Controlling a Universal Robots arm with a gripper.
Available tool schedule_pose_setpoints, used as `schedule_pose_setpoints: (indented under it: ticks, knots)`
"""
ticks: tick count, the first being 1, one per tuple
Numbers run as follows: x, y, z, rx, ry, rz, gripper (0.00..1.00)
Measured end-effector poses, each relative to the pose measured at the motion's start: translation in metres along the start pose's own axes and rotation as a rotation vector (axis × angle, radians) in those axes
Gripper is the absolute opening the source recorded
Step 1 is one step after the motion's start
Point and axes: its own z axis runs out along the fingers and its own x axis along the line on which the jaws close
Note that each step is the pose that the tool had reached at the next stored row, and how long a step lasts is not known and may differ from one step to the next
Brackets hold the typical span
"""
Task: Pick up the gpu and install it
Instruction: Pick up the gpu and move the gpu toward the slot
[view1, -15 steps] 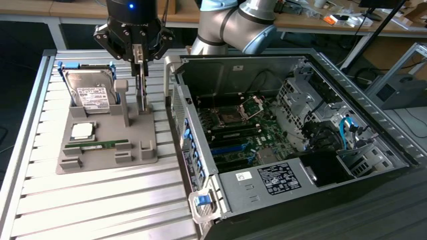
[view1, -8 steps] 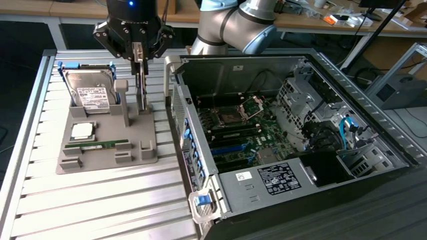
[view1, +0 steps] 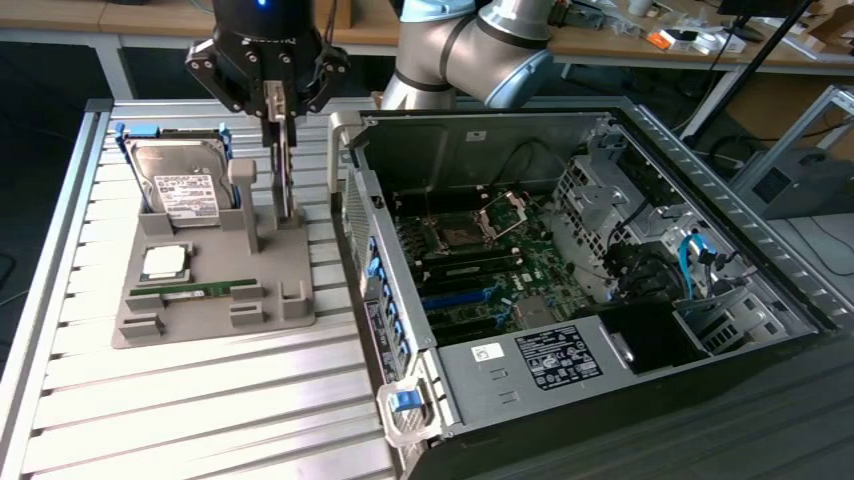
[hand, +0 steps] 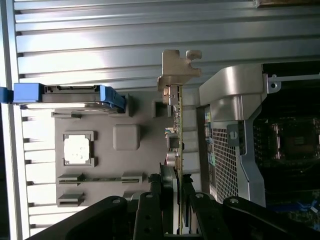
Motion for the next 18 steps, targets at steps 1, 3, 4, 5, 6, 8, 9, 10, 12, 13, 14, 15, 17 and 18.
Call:
schedule_pose_setpoints:
  ticks: [1, 3, 4, 5, 6, 8, 9, 10, 12, 13, 14, 15, 17, 18]
  knots:
    - [0.0, 0.0001, -0.0011, 0.0, 0.0, 0.0, 0.27]
    - [-0.0001, 0.0002, -0.0025, 0.0, 0.0, 0.0, 0.27]
    - [-0.0001, 0.0002, -0.0033, 0.0, 0.0, 0.0, 0.27]
    - [-0.0001, 0.0003, -0.004, -0.0001, -0.0001, 0.0, 0.27]
    - [-0.0001, 0.0003, -0.0048, 0.0, 0.0, 0.0, 0.27]
    - [-0.0001, 0.0004, -0.0057, 0.0, 0.0001, 0.0, 0.27]
    - [-0.0002, 0.0005, -0.0062, 0.0, 0.0, 0.0, 0.27]
    - [-0.0002, 0.0005, -0.0066, 0.0, 0.0, 0.0, 0.27]
    - [-0.0002, 0.0006, -0.0079, 0.0, 0.0, 0.0, 0.27]
    - [-0.0002, 0.0006, -0.0083, 0.0, 0.0, 0.0, 0.27]
    - [-0.0002, 0.0006, -0.0087, -0.0001, 0.0, 0.0, 0.27]
    - [-0.0002, 0.0007, -0.0091, 0.0, 0.0, 0.0, 0.27]
    - [-0.0002, 0.0007, -0.0099, -0.0001, 0.0, 0.0, 0.27]
    - [-0.0002, 0.0008, -0.0103, 0.0, 0.0, 0.0, 0.27]
